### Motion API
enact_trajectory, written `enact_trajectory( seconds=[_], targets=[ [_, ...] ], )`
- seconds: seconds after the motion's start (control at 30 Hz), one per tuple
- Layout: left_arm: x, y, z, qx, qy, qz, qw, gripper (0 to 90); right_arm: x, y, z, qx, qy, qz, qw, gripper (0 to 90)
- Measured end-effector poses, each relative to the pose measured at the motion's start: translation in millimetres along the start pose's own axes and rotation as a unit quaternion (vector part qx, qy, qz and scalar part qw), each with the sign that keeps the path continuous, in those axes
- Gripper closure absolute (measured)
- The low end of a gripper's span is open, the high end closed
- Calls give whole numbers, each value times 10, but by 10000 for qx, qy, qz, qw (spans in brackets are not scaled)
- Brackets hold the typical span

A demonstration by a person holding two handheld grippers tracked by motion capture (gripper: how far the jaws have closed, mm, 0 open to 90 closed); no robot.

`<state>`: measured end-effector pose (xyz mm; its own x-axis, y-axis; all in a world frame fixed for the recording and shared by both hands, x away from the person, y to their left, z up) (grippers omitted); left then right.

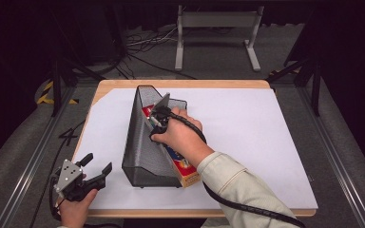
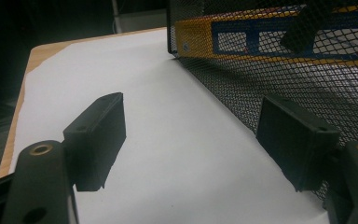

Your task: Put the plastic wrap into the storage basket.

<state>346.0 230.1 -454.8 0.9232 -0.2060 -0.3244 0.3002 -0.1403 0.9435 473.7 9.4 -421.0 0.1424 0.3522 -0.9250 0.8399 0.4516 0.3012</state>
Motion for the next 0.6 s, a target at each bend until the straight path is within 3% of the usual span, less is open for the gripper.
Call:
enact_trajectory(
  seconds=[0.1,0.43,0.6],
  targets=[
    [13,2,10,5,-9,-19,10000,248,-42,33,26,-200,-17,205,9996,302],
    [53,13,28,11,-51,-27,10000,248,-183,41,68,-156,282,509,9982,242],
    [62,13,29,-12,-58,-22,10000,247,-323,55,66,-291,476,958,9938,242]
  ],
)
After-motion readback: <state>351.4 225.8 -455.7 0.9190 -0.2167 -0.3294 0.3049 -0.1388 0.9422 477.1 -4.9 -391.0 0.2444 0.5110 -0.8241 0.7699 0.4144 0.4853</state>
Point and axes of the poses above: each handheld gripper's, and its own axes: x roughly forward along the jaws, y roughly out of its top, z roughly to its right, the point moved 7 cm from there along x, roughly forward along the jaws, and after that the axes turned 14 degrees about y, right-handed, at the moved point
